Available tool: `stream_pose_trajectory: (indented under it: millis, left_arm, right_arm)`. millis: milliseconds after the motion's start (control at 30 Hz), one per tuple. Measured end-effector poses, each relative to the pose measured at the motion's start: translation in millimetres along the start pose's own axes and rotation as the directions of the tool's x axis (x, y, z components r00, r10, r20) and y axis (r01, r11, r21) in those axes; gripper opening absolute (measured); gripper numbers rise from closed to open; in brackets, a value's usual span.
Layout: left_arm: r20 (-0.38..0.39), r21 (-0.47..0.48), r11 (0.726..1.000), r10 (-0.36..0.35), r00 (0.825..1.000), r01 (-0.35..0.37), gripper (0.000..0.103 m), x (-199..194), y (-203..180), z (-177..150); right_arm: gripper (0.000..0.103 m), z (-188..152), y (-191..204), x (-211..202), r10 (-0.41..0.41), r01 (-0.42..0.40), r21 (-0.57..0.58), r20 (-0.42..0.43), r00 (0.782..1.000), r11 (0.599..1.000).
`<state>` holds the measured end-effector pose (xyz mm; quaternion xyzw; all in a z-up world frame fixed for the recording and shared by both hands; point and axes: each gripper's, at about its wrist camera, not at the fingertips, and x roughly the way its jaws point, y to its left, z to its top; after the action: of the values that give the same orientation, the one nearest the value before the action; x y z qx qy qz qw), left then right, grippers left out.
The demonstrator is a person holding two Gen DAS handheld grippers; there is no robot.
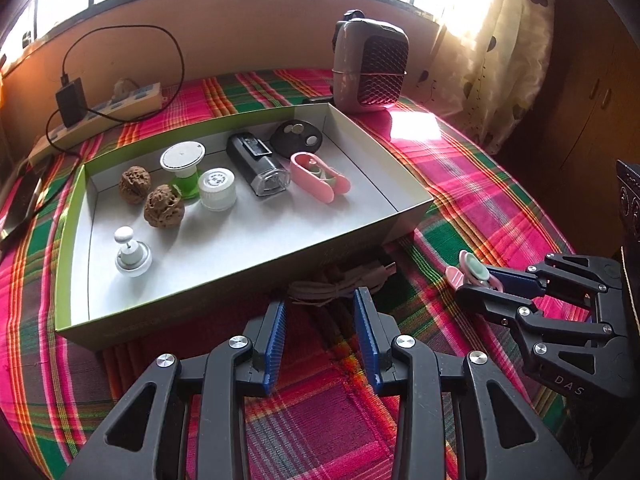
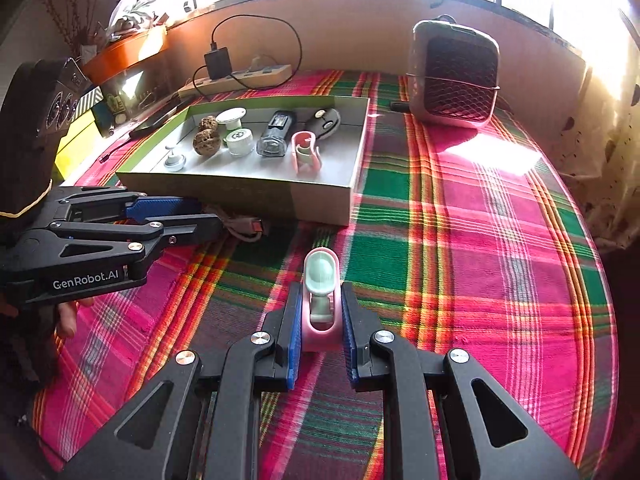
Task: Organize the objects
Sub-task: 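Close the left gripper on the white USB cable while the right holds the pink-teal clip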
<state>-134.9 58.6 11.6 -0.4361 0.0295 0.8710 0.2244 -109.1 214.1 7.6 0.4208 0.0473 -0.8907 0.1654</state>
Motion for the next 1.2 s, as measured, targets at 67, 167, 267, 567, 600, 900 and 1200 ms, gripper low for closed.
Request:
stream_pose_trajectory:
  millis: [67, 167, 267, 567, 600, 900, 1200]
  left_arm:
    - [-0.004, 0.014, 1.000, -0.016, 1.000, 0.016, 0.032, 1, -4, 0]
    - [-0.006, 0.036, 0.999, -0.040, 0.999, 0.040, 0.032, 2, -13, -1]
    - [-0.013, 0.068, 0.996, -0.060, 0.998, 0.060, 0.032, 2, -23, -2]
    - [-0.003, 0.158, 0.987, -0.036, 0.999, 0.036, 0.032, -1, -48, -5]
    - [0.004, 0.163, 0.986, -0.034, 0.999, 0.033, 0.032, -1, -48, -3]
    - [-0.016, 0.164, 0.985, -0.045, 0.999, 0.047, 0.032, 10, -49, 11]
    - [-0.042, 0.182, 0.983, -0.026, 0.999, 0.033, 0.032, 28, -60, 18]
  right_arm:
    - [0.018, -1, -4, -1, 0.000, 0.000, 0.008, -0.002, 1.000, 1.000]
    - [0.018, -2, -10, -4, -0.003, 0.003, 0.021, 0.008, 1.000, 1.000]
    - [0.018, -4, -15, -6, 0.000, 0.000, 0.037, 0.011, 1.000, 0.999]
    - [0.019, -7, -23, -9, -0.006, 0.006, 0.056, 0.011, 1.000, 0.998]
    - [0.019, -7, -24, -9, -0.006, 0.005, 0.057, 0.011, 1.000, 0.998]
    - [0.019, -8, -28, -9, -0.011, 0.010, 0.067, 0.007, 1.000, 0.998]
    - [0.019, -9, -32, -10, -0.015, 0.015, 0.077, 0.009, 1.000, 0.997]
